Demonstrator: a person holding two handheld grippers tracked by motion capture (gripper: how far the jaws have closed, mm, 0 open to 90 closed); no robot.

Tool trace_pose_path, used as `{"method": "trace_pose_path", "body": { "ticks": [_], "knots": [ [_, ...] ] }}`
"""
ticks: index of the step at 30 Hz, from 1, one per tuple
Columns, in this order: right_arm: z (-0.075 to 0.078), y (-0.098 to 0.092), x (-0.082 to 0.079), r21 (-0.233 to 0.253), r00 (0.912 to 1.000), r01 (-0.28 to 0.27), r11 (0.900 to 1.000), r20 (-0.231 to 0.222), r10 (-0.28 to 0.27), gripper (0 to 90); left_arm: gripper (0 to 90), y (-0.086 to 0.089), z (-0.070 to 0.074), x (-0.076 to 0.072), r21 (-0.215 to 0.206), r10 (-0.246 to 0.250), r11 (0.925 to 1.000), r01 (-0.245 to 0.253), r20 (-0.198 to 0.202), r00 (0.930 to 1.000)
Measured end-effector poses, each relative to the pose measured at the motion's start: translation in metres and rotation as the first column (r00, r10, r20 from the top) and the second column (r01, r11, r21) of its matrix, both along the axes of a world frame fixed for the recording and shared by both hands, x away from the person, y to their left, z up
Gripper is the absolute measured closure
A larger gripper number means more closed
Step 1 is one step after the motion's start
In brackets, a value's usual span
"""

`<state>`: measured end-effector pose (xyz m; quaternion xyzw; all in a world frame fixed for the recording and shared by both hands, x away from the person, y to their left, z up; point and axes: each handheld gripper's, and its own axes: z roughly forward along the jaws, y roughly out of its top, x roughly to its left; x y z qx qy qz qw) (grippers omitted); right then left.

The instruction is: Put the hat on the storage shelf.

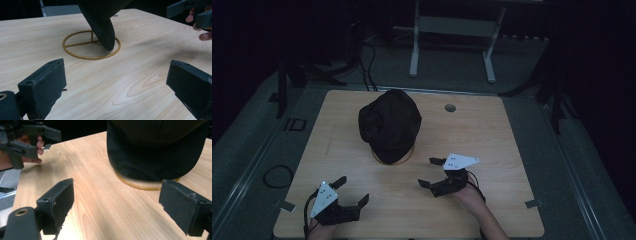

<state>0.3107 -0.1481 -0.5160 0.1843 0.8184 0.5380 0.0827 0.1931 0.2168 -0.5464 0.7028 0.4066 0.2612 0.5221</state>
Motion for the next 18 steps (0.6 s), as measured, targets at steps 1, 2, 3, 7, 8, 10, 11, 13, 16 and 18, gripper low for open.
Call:
{"method": "trace_pose_path", "body": {
  "ticks": [1,2,3,7,8,10,11,13,16,18],
  "knots": [
    [-0.003,-0.002,-0.001,-0.001,1.0000,-0.003,1.000,0.000,0.003,12.7,3.0,0.000,0.000,0.000,0.000,0.000,1.0000,0.000,0.000,1.0000],
    [-0.005,-0.003,-0.003,-0.001,1.0000,-0.004,1.000,-0.003,0.004,12.6,3.0,-0.001,0.000,0.000,0.001,-0.002,1.0000,0.002,0.000,1.0000],
    [-0.008,-0.005,-0.004,-0.005,1.0000,-0.005,1.000,-0.003,0.005,12.6,3.0,-0.001,0.000,0.000,0.001,-0.002,1.0000,0.002,0.000,1.0000],
    [-0.014,-0.009,-0.006,-0.023,0.9999,-0.012,1.000,-0.006,0.012,12.7,3.0,-0.001,-0.001,0.000,0.001,-0.010,1.0000,0.010,-0.006,0.9999],
    [-0.018,-0.013,-0.007,-0.028,0.9998,-0.011,1.000,-0.015,0.011,12.7,3.0,-0.001,-0.002,0.001,0.000,-0.007,1.0000,0.007,-0.010,0.9999],
    [-0.020,-0.018,-0.008,-0.033,0.9998,-0.008,0.999,-0.016,0.007,12.7,3.0,0.000,-0.002,0.001,0.001,-0.006,1.0000,0.006,-0.014,0.9999],
    [-0.021,-0.020,-0.009,-0.034,0.9997,-0.005,0.999,-0.023,0.004,12.7,3.0,0.000,-0.003,0.001,0.000,-0.008,1.0000,0.008,-0.014,0.9999],
    [-0.023,-0.022,-0.009,-0.036,0.9997,-0.003,0.999,-0.024,0.002,12.7,3.0,0.000,-0.003,0.001,-0.004,-0.011,0.9999,0.011,-0.019,0.9998],
    [-0.029,-0.030,-0.012,-0.058,0.9995,0.006,0.998,-0.031,-0.008,12.8,3.0,-0.001,-0.004,0.002,0.012,-0.012,0.9999,0.012,-0.027,0.9996],
    [-0.029,-0.035,-0.014,-0.057,0.9994,0.009,0.998,-0.032,-0.011,12.8,3.0,-0.002,-0.004,0.002,0.012,-0.008,0.9999,0.008,-0.028,0.9996]
  ]
}}
